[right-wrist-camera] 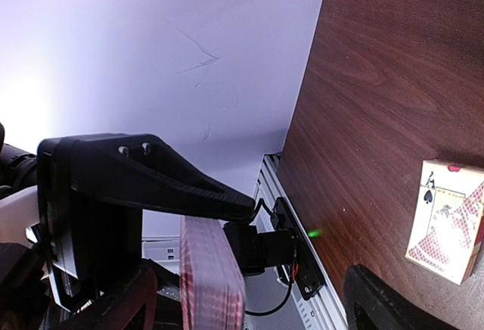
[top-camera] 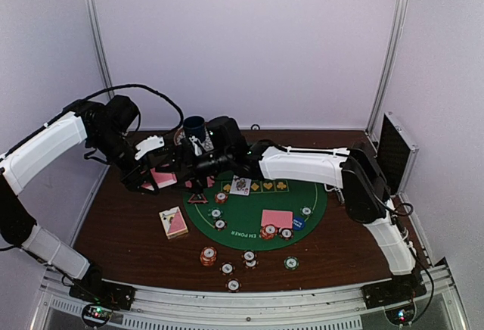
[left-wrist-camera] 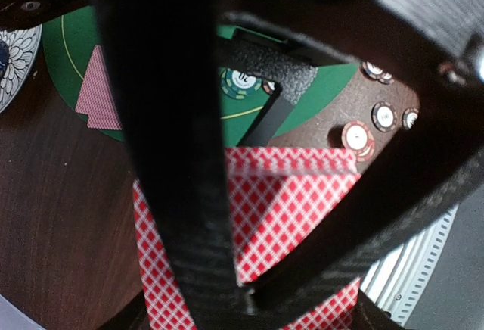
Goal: Distribute texas hold em gaming equipment
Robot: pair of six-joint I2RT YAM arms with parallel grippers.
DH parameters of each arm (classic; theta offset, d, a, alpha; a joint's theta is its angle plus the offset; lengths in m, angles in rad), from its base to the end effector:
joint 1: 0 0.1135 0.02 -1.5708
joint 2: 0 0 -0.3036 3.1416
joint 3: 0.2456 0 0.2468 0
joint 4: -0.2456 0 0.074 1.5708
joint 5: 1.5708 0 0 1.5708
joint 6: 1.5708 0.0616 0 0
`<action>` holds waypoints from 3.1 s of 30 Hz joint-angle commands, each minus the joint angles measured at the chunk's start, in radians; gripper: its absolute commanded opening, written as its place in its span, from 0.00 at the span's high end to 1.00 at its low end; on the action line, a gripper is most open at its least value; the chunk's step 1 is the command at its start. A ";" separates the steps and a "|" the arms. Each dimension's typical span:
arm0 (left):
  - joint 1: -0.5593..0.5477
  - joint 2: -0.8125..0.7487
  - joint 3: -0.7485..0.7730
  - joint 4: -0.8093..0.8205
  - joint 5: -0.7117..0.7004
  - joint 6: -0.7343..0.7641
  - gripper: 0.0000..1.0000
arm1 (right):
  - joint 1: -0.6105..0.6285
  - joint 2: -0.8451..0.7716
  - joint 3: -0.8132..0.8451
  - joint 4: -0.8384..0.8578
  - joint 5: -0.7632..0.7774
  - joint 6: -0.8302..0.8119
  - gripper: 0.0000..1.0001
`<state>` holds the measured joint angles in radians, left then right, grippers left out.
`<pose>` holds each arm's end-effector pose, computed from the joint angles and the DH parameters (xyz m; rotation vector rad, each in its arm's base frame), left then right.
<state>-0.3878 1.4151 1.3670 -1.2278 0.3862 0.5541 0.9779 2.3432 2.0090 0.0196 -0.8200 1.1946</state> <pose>0.2255 -0.1172 0.3364 1.3306 2.4357 -0.5064 0.2912 0.5128 0.2732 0.4692 -2.3461 -1.9281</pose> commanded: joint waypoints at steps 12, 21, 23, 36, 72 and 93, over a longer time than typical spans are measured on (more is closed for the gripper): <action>0.006 -0.013 0.024 0.036 0.026 -0.002 1.00 | -0.018 -0.005 -0.068 0.076 -0.033 0.045 0.20; 0.006 -0.018 0.022 0.035 0.024 -0.001 1.00 | -0.047 -0.060 -0.172 0.125 -0.046 0.051 0.31; 0.006 -0.019 0.021 0.036 0.023 -0.001 1.00 | -0.052 -0.073 -0.182 0.132 -0.050 0.050 0.33; 0.005 -0.011 0.017 0.036 0.023 -0.004 1.00 | -0.056 -0.173 -0.231 0.257 -0.083 0.102 0.39; 0.006 -0.017 0.023 0.036 0.012 -0.005 1.00 | -0.058 -0.159 -0.182 0.089 -0.120 -0.001 1.00; 0.006 -0.026 0.009 0.031 -0.003 -0.004 1.00 | -0.243 -0.387 -0.278 -0.352 -0.069 -0.405 1.00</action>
<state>-0.3878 1.4170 1.3663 -1.2144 0.3767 0.5545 0.7597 2.0163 1.6894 -0.0925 -0.9321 1.0119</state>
